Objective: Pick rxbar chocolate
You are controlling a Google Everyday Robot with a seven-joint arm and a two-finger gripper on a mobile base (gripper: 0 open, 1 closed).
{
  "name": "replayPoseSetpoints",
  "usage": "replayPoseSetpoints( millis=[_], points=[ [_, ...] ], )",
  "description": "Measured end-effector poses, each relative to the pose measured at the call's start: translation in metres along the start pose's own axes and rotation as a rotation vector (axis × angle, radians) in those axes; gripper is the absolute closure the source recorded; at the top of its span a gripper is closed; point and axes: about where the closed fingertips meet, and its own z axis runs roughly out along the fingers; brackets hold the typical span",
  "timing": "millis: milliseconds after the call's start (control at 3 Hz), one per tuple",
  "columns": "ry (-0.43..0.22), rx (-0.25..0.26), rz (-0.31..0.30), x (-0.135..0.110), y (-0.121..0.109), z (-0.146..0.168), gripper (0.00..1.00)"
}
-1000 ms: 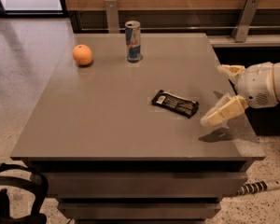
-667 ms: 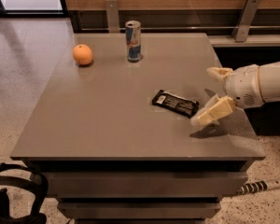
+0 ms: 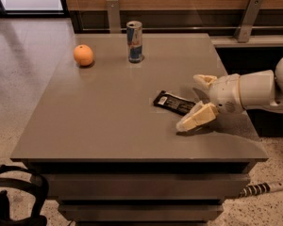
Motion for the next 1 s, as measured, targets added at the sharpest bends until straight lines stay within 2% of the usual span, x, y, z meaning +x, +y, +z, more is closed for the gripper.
replayPoseSetpoints(
  millis=[333, 667, 1000],
  points=[
    [-0.009, -0.002, 0.002, -0.001, 0.001, 0.010, 0.00],
    [-0.003, -0.013, 0.035, 0.011, 0.000, 0.021, 0.00],
    [0.013, -0.013, 0.068, 0.025, 0.000, 0.028, 0.17]
  ],
)
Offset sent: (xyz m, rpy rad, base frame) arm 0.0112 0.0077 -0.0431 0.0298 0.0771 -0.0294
